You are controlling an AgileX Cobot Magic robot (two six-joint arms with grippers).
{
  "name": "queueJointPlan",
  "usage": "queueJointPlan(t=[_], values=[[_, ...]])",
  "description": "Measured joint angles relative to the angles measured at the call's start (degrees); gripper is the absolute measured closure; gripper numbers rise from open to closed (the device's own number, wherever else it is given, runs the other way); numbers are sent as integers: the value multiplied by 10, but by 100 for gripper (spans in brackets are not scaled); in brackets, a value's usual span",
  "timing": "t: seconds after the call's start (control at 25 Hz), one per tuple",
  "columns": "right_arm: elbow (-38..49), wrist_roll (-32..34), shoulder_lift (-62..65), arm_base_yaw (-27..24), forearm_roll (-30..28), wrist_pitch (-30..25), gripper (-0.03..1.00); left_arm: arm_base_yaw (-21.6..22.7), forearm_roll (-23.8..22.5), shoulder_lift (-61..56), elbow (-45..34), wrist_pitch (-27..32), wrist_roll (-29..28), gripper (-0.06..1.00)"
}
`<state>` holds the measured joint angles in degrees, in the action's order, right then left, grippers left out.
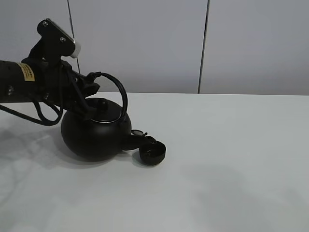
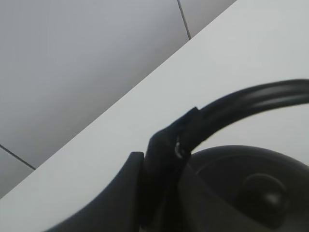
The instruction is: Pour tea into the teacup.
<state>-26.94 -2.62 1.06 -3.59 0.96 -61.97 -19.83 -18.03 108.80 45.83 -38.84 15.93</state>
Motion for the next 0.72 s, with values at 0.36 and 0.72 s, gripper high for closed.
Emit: queueJointPlan(t=[0.36, 0.72], values=[[0, 0, 0, 0, 0, 0, 33, 0, 0, 0, 0, -1, 11, 84], [0, 0, 0, 0, 0, 0, 33, 0, 2, 0, 0, -1, 20, 84]])
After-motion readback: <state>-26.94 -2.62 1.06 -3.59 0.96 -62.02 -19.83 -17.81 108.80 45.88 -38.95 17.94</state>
